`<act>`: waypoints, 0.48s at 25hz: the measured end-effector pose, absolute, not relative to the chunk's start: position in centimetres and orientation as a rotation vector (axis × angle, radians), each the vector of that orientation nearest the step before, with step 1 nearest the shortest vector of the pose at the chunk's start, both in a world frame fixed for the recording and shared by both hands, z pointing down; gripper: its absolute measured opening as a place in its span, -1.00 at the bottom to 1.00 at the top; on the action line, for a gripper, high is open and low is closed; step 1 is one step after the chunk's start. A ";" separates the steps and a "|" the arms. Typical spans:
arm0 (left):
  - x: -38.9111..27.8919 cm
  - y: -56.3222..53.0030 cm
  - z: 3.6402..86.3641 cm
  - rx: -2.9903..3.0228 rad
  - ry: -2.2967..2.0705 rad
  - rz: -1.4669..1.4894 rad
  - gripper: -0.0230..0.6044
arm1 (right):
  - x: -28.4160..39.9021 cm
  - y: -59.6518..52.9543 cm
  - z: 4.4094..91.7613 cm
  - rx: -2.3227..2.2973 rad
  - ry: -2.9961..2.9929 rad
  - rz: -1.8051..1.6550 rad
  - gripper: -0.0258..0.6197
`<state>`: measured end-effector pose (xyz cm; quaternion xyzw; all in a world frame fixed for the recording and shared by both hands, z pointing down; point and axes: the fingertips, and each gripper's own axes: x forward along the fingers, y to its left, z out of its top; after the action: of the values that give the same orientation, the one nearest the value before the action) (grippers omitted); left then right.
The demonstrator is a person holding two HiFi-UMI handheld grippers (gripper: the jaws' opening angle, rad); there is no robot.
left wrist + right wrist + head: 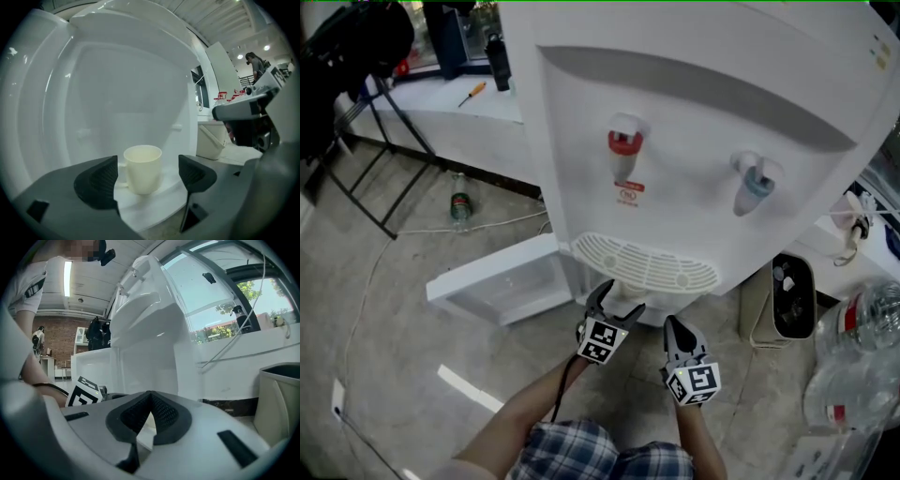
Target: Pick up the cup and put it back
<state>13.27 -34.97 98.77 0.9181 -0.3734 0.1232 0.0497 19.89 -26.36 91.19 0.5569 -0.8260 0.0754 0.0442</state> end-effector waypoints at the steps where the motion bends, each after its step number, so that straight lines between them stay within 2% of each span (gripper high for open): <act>1: 13.7 -35.1 99.4 2.789 -1.139 0.389 0.32 | 19.8 -26.3 91.3 1.697 -2.527 0.231 -0.87; 12: 15.6 -36.9 103.6 2.637 -1.205 0.423 0.32 | 21.0 -25.5 91.6 1.718 -2.534 0.249 -0.87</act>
<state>15.63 -36.92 103.57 0.8950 -0.4089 0.1436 0.1058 20.96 -25.52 91.55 0.5589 -0.8245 0.0810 0.0349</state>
